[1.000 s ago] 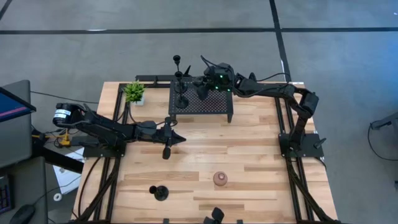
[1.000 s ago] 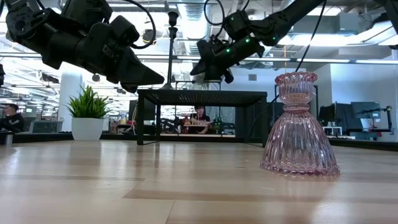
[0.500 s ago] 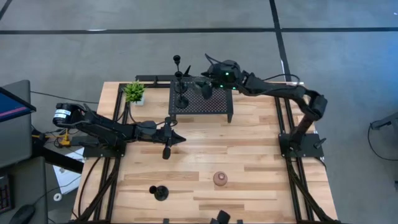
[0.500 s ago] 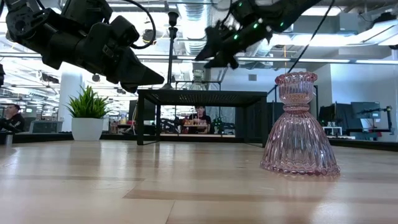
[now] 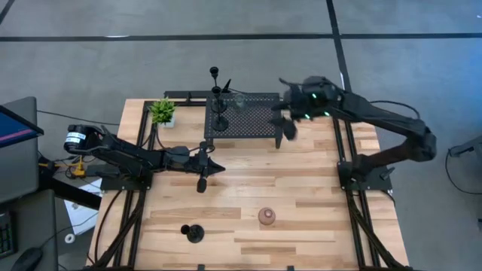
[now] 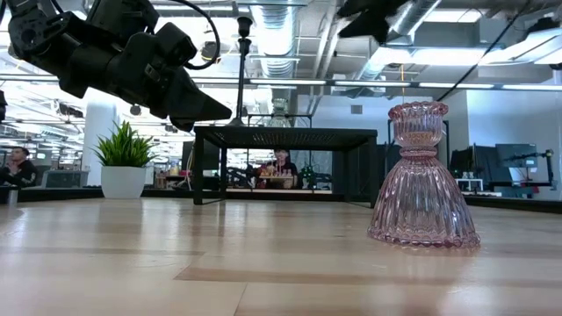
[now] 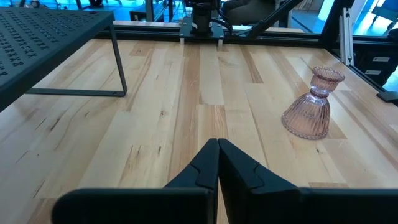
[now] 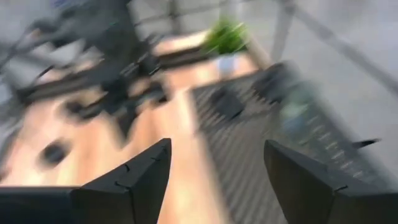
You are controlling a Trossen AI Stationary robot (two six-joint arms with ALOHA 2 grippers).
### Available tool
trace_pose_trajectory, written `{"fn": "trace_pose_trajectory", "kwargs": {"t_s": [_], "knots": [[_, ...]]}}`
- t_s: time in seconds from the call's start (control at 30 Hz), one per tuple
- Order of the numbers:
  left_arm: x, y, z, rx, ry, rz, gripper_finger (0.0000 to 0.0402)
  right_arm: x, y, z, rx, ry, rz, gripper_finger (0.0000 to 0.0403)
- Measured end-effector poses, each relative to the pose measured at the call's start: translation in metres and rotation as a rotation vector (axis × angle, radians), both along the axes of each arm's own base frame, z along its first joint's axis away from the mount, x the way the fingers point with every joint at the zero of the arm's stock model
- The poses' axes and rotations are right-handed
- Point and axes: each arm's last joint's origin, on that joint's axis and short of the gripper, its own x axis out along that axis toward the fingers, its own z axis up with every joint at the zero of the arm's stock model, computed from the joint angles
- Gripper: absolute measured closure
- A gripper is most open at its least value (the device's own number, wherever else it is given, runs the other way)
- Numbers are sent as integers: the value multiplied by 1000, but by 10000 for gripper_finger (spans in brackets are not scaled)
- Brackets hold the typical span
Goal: Pick & Place candle stick holders
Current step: Put the pink glass candle holder on the shelf
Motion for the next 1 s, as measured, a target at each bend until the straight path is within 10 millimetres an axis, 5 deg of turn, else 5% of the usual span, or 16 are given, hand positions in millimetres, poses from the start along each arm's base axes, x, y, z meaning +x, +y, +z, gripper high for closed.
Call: {"fn": "trace_pose_trajectory", "kwargs": {"t_s": [0.17,0.57,1.0], "knots": [[0,0,0,0,0,0,394,-21,46,0,46,126,187,189],[0,0,0,0,-2,0,394,-23,128,-14,172,293,434,249],[0,0,0,0,-3,0,394,-47,157,-9,-195,214,558,328]]}}
